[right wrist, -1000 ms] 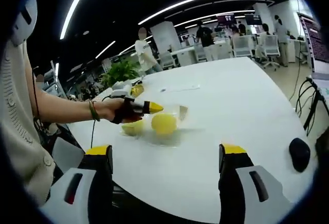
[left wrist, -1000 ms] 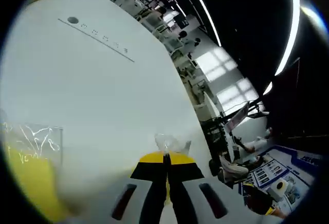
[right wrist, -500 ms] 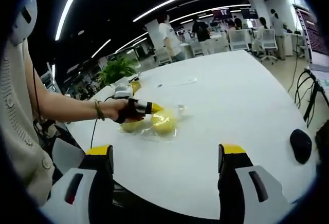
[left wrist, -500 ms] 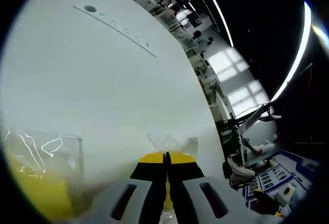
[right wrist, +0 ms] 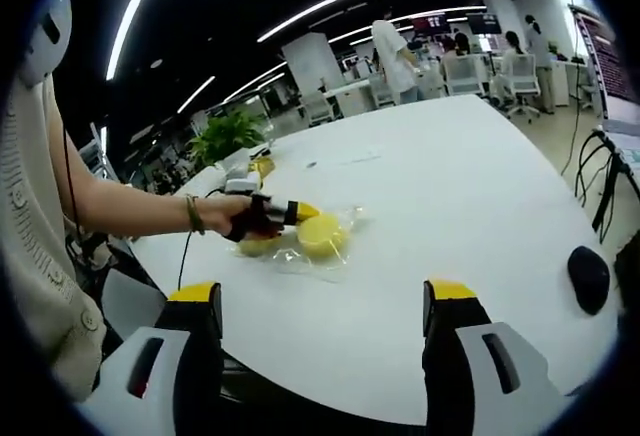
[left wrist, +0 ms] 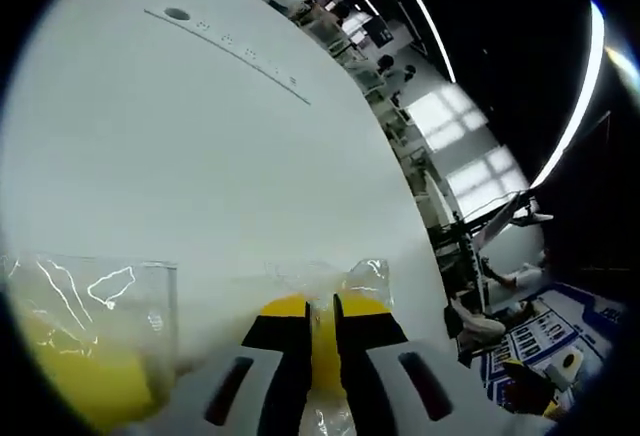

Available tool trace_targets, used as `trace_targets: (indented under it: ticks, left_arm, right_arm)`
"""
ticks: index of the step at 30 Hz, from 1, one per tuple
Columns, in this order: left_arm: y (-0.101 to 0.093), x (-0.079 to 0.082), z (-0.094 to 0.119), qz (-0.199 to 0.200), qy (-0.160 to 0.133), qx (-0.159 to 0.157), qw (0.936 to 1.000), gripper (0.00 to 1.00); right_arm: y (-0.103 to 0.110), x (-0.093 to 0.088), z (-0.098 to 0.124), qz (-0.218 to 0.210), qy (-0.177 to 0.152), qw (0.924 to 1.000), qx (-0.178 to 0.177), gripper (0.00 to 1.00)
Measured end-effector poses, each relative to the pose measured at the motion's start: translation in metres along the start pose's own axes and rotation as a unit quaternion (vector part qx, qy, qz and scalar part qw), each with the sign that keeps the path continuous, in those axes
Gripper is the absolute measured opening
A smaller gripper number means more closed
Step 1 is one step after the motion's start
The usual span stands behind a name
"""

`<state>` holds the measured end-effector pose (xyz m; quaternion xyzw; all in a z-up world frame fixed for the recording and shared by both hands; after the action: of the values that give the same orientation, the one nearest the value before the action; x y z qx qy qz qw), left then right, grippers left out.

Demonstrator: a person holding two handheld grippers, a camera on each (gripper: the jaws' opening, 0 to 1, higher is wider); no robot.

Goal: Compare the silicone blocks by pressing each to a similar depth, holding the contact briefly, and releasing to observe deformation and rebound differences across the visible hardness samples.

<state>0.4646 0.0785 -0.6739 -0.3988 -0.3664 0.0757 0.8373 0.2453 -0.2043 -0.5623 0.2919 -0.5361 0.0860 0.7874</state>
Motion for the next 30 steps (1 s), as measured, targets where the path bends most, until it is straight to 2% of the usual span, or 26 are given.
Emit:
trace_targets:
  ticks: [6, 8, 11, 13, 14, 17, 21, 24, 26, 28, 30]
  left_arm:
    - [-0.008, 0.002, 0.014, -0.047, 0.012, -0.008, 0.9988, 0.2]
    - [-0.008, 0.003, 0.02, -0.082, 0.016, 0.0, 0.9965, 0.23]
    - [-0.011, 0.002, 0.028, -0.102, 0.024, 0.001, 0.9945, 0.29]
    - [-0.012, 0.0, 0.037, -0.133, 0.041, 0.002, 0.9903, 0.33]
    - [-0.014, -0.001, 0.042, -0.159, 0.045, 0.001, 0.9862, 0.35]
    - [-0.02, -0.004, 0.06, -0.202, 0.058, -0.005, 0.9777, 0.38]
    - [-0.023, -0.006, 0.086, -0.237, 0.055, -0.015, 0.9698, 0.41]
    - [-0.027, -0.008, 0.107, -0.248, 0.047, -0.022, 0.9673, 0.41]
    - [-0.027, -0.007, 0.123, -0.251, 0.036, -0.027, 0.9669, 0.41]
    - [-0.027, -0.005, 0.134, -0.265, 0.021, -0.04, 0.9633, 0.44]
    - [-0.031, -0.003, 0.151, -0.247, -0.014, -0.067, 0.9665, 0.5]
  right_arm:
    - [0.007, 0.001, -0.007, 0.005, 0.001, 0.9999, 0.014, 0.76]
    - [0.01, 0.002, -0.009, 0.01, 0.004, 0.9998, 0.018, 0.76]
    - [0.012, 0.002, -0.01, 0.013, 0.004, 0.9996, 0.024, 0.75]
    - [0.014, 0.003, -0.011, 0.017, 0.003, 0.9994, 0.029, 0.75]
    - [0.016, 0.004, -0.012, 0.018, 0.001, 0.9993, 0.031, 0.75]
    - [0.021, 0.004, -0.016, 0.014, -0.007, 0.999, 0.042, 0.76]
    - [0.033, 0.003, -0.024, 0.018, -0.008, 0.998, 0.059, 0.76]
    - [0.043, 0.001, -0.028, 0.023, -0.006, 0.9971, 0.072, 0.75]
    - [0.049, -0.001, -0.031, 0.03, -0.003, 0.9965, 0.078, 0.75]
    - [0.055, -0.002, -0.032, 0.03, -0.004, 0.9959, 0.085, 0.75]
    - [0.061, -0.003, -0.033, 0.036, -0.003, 0.995, 0.093, 0.75]
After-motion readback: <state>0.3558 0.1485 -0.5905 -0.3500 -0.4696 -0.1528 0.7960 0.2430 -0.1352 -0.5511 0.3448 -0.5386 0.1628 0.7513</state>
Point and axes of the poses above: the point that each gripper's makers call its tool centre point, and the gripper's own axes: z roughly backward along the fingers, y roughly to its left, x roughly out of its top, the point moved 9 cm from there along z, roughly backward along the fingers, and after that the axes turned 12 degrees about -y, right-handed, at the moved point
